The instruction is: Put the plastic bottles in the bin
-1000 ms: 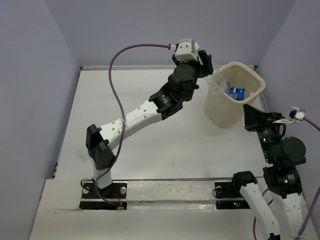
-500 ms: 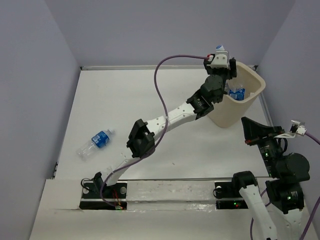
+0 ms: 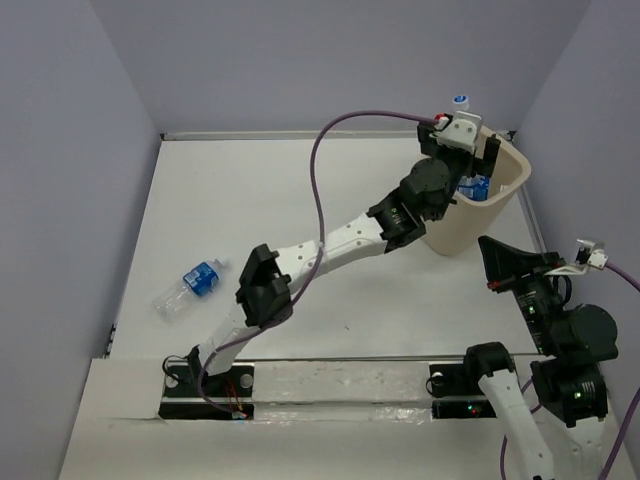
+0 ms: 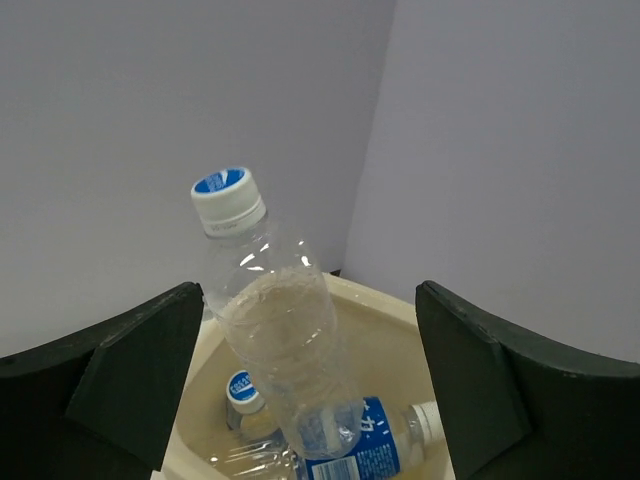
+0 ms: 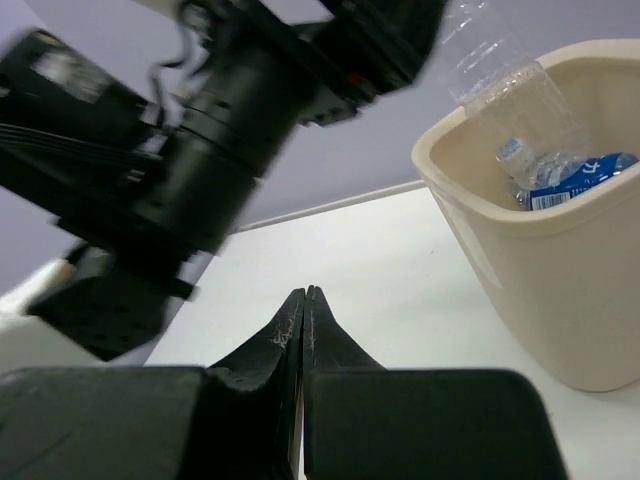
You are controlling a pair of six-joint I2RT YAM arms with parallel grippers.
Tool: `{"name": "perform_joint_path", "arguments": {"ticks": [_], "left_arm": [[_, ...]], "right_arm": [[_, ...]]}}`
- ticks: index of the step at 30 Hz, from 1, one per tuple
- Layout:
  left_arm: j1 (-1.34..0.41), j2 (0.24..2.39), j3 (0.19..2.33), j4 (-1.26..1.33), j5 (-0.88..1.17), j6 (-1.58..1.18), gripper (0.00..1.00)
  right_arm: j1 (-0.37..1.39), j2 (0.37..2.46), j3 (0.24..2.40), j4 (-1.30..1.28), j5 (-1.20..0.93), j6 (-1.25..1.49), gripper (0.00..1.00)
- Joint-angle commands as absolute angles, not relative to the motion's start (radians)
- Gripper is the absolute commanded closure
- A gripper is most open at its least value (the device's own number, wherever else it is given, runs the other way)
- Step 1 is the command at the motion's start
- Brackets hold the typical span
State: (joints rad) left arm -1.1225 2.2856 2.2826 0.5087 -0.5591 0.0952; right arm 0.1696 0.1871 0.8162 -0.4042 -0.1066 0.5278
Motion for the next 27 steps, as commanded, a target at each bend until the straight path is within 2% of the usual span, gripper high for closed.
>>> {"name": "perform_joint_path", "arguments": {"ticks": [1,7,13,19,21,23,24,27], "left_arm": [[-1.124,1.944,2.156,0.537,-0.506,0.066,0.01],[-1.124,1.744,2.004,0.35,-0.472,0.022,0.01],[-1.121,1.623,1.826,0.272,-0.549,-0.015,0.01],[-1.103,1.532,1.634,0.273,-0.615,-0.155,0.01],[-1.027,1.56,1.631,0.226,-0.565,-0.257,0.01],[-0.958,1.6,1.652,0.175,-0.488,-0.284,0.01],[-0.898,1.644,1.667,0.16,-0.451,-0.287,0.01],[-0.829,1.709,1.736,0.069,-0.442,-0.336,0.01]], "right_arm": [[0.166,0.21,0.825,-0.379,-0.147,0.511,1.0],[0.166,0.251,0.853,-0.354,-0.172,0.503,1.0],[0.166,0.327,0.874,-0.342,-0.158,0.459,1.0],[0.166,0.563,1.003,-0.387,-0.084,0.322,1.0],[0.166,0.61,1.022,-0.38,-0.119,0.328,1.0],[0.166,0.624,1.012,-0.339,-0.19,0.336,0.96],[0.166,0.655,1.015,-0.333,-0.207,0.334,0.91],[0.166,0.748,1.095,-0.344,-0.303,0.287,0.83]]}}
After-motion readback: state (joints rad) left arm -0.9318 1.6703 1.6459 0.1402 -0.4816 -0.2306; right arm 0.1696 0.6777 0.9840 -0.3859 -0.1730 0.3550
